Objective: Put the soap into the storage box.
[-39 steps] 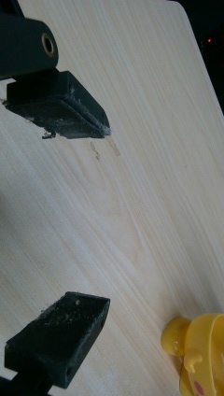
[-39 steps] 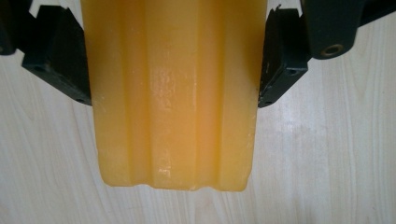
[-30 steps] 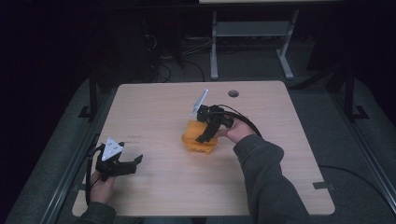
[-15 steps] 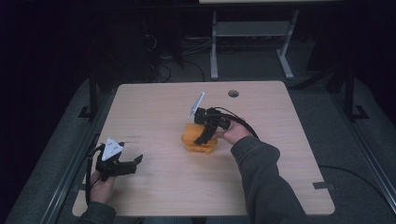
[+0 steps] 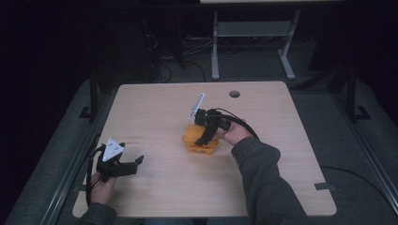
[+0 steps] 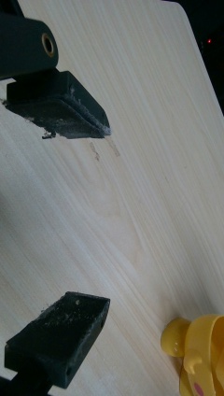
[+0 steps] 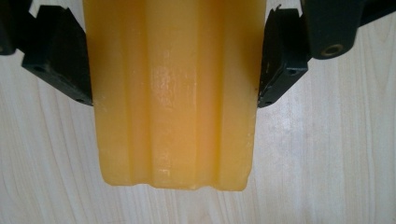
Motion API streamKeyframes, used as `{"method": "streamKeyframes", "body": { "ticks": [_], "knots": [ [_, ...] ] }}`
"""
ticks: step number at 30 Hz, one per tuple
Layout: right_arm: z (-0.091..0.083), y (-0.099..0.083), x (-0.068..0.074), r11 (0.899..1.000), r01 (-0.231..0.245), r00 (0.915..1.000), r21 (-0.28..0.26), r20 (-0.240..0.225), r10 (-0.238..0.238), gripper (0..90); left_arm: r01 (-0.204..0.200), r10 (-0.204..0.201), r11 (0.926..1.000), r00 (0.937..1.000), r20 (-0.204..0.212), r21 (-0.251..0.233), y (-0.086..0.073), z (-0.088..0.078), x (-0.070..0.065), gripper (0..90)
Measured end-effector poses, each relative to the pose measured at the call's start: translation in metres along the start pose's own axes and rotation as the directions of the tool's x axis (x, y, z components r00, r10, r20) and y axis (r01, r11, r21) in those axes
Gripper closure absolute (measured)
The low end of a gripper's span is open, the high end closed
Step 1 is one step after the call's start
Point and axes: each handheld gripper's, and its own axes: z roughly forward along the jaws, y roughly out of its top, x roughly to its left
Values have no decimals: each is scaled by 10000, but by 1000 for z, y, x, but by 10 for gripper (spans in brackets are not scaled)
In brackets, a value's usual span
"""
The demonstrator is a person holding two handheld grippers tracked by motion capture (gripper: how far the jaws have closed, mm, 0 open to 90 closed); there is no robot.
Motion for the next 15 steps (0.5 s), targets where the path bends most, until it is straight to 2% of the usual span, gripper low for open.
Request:
{"method": "streamKeyframes", "body": {
  "ticks": [15],
  "knots": [
    [5,-1,-1,9999,33,9999,112,-100,-32,203,1,-1,10000,10000,-18,0,0,0,0,141]
  ]
}}
